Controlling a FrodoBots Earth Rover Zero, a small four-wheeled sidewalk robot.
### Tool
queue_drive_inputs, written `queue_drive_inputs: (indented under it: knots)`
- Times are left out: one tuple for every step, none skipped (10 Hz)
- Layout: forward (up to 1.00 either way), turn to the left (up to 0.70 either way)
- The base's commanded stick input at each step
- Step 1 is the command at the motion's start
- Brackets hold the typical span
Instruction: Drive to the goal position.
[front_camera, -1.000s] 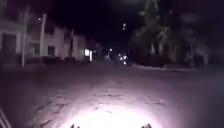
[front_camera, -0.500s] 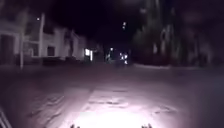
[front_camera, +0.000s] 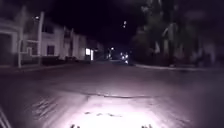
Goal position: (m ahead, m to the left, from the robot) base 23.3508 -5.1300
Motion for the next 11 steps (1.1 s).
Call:
queue_drive_inputs:
  knots:
    - [0.70,0.00]
    - [0.70,0.00]
    - [0.70,0.00]
    - [0.70,0.00]
    - [0.70,0.00]
    - [0.70,0.00]
    - [0.70,0.00]
    - [0.70,0.00]
    - [0.70,0.00]
    - [0.70,0.00]
    - [0.70,0.00]
